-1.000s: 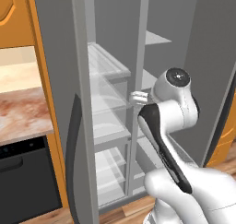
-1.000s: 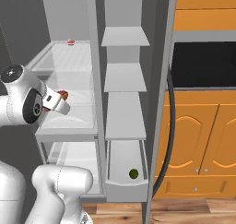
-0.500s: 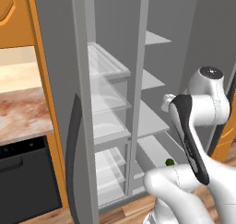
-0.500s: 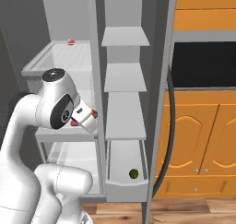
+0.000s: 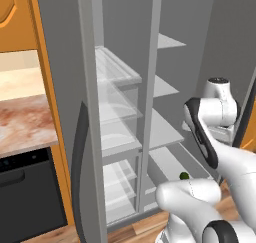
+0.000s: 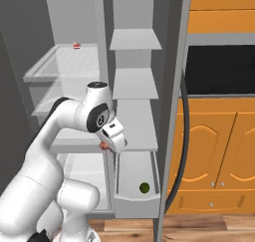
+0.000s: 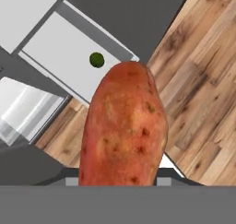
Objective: Take the sweet potato and lime from the fridge shelf and place them in the freezer drawer to begin freezing them.
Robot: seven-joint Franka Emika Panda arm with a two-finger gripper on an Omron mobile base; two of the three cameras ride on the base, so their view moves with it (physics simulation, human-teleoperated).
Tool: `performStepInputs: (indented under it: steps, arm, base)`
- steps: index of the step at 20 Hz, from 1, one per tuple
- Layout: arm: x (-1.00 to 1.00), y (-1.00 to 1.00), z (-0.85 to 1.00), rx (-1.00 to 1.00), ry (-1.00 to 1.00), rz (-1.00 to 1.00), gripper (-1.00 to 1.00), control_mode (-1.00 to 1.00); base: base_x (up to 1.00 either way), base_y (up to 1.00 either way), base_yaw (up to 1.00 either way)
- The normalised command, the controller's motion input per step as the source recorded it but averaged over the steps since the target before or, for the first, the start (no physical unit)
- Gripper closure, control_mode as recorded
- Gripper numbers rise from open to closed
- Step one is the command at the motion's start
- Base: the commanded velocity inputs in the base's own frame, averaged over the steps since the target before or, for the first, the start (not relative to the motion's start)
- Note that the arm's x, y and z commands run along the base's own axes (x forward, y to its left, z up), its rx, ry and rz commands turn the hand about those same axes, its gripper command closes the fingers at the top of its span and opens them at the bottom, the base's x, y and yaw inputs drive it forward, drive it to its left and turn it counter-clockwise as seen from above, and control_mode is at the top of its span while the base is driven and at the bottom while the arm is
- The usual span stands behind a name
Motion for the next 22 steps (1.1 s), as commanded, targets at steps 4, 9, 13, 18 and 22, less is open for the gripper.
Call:
performStepInputs:
  steps: [4, 9, 13, 18, 22]
  arm:
    - [0.41, -0.24, -0.82, 0.02, 0.14, -0.13, 1.00, -1.00]
    - [0.35, -0.06, -0.95, 0.04, 0.21, -0.08, 1.00, -1.00]
    - [0.11, -0.04, -1.00, 0.06, 0.21, -0.04, 1.00, -1.00]
    - [0.06, -0.02, -0.34, 0.05, 0.02, -0.01, 1.00, -1.00]
    - [0.05, 0.00, -0.07, 0.00, 0.00, 0.00, 1.00, -1.00]
  base:
    - [0.00, 0.00, 0.00]
    - [0.00, 0.00, 0.00]
    - [0.00, 0.00, 0.00]
    - [0.00, 0.00, 0.00]
    - [0.00, 0.00, 0.00]
